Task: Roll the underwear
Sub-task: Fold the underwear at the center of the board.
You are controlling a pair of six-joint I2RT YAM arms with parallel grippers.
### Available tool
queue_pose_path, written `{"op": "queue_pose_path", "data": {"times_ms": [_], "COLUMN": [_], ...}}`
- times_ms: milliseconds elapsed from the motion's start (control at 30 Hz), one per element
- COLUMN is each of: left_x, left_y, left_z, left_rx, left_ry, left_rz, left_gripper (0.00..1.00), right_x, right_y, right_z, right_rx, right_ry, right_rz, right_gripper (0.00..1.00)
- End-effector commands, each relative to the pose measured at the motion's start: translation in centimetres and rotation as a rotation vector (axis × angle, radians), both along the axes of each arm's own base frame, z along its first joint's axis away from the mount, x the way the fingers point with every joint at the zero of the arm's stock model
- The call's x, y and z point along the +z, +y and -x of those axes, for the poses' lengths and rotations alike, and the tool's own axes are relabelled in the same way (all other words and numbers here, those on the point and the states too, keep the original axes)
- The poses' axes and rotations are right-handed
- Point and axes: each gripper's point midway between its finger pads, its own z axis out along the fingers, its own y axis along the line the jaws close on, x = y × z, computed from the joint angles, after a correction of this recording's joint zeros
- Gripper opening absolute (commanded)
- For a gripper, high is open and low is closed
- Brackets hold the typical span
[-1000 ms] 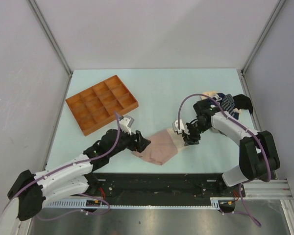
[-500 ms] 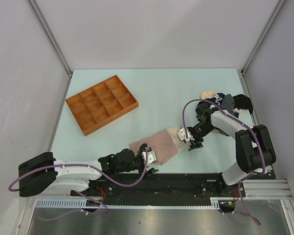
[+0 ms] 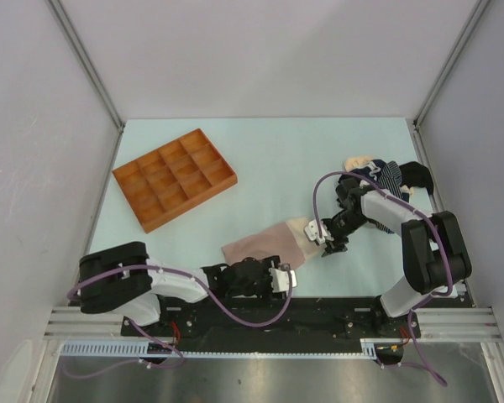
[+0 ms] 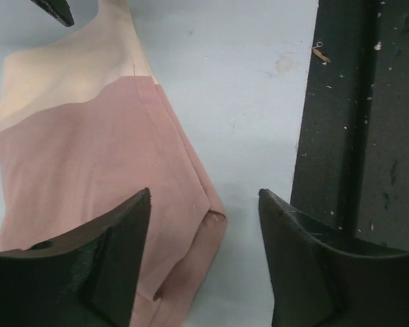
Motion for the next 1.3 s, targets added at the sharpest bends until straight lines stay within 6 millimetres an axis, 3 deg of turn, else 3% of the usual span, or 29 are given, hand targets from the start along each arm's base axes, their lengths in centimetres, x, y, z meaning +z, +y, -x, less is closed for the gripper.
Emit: {"op": "queue_pose_path", "data": {"times_ms": [0, 167, 400, 700, 900, 1267], "left_x": [1.0, -0.2, -1.4, -2.6, -2.7, -1.6], "left_y": [-1.7, -1.1, -0.6, 0.0, 0.1, 0.1], "left_z": [-0.7, -1.1, -1.5, -1.1, -0.5, -1.0], "left_rx": [0.005, 0.033, 0.059, 0.053, 0.045, 0.103], "left_ry": [-0.049, -0.049, -0.055, -0.034, -0.007, 0.028], "left_rz": [0.022, -0.019, -0.064, -0.110, -0.106, -0.044], "left_gripper": [0.65, 0.54, 0.51, 0.26, 0.11, 0.01], "right_x": [0.0, 0.0, -0.2, -0.5, -1.5, -3.4], "right_y": [0.3, 0.2, 0.0, -0.2, 0.0, -0.1], "right_z": [0.1, 0.2, 0.3, 0.3, 0.3, -0.4], "right_rx": [0.013, 0.010, 0.002, -0.002, 0.012, 0.017], "right_ry": [-0.006, -0.006, 0.005, 0.006, 0.001, -0.032], "right_rz": [-0.033, -0.033, -0.033, -0.026, -0.003, 0.063], "right_gripper": [0.59, 0.58, 0.57, 0.58, 0.57, 0.50]}}
